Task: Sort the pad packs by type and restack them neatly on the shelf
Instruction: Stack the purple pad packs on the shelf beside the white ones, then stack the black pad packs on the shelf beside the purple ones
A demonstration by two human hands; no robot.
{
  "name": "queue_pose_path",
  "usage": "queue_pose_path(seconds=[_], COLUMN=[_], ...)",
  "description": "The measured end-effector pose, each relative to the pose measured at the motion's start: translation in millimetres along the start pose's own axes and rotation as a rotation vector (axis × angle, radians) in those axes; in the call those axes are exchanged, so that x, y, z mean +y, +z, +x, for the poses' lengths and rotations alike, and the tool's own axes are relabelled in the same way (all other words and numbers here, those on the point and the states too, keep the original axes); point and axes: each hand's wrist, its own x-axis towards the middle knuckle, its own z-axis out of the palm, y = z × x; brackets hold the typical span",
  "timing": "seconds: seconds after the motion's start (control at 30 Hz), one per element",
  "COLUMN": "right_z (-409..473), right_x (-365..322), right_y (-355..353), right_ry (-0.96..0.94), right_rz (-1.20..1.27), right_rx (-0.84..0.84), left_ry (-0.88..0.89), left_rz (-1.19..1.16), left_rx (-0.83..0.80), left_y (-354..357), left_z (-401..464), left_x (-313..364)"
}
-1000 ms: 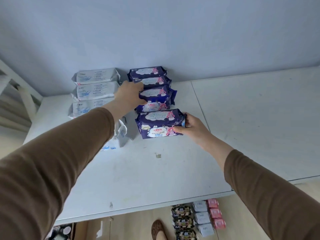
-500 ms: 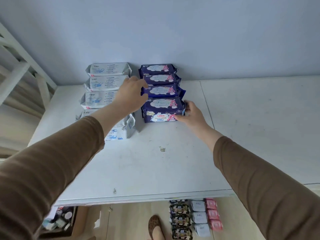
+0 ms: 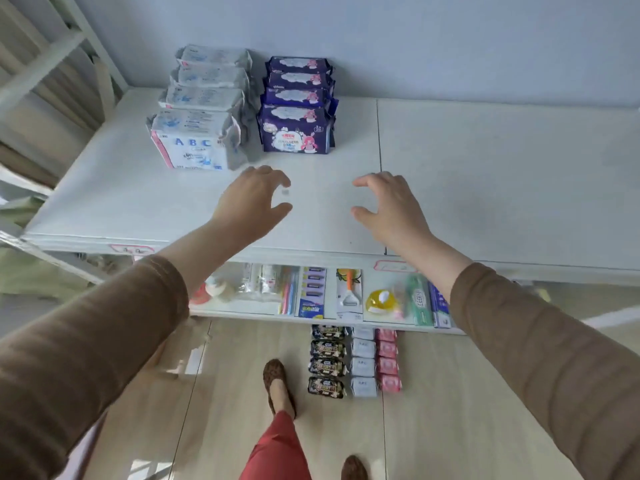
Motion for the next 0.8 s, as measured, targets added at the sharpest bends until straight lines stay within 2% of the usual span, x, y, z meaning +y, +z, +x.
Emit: queue_pose_path(seconds=[0.17, 0.33, 0.43, 0.63, 0.8], right_z=[-96.6, -180.2, -232.0, -327.2, -382.1], right_x=[11.6, 34.4, 55.6, 108.9, 167.0], right_y=[3.2, 50.6, 100.1, 225.5, 339.8], right_ry=[-0.078, -0.072, 0.026, 0.352, 0.569], right_rz=[-0.011, 0.020, 0.045, 0.127, 0.173], right_rx=[0.024, 0.021, -0.080, -0.313, -0.454], left_ry=[-0.018, -0.029, -0.046, -0.143, -0.241], left_rz=[-0.043, -0.079, -0.095, -0.102, -0.129], left_rx=[-0.050, -0.169, -0.310, -0.577, -0.684], left_y=[31.4, 88.4, 140.4, 269.8, 392.1], left_z=[-93.8, -172.3, -219.4, -301.5, -345.3], left_x=[44.3, 51.6, 42.3, 7.2, -25.6])
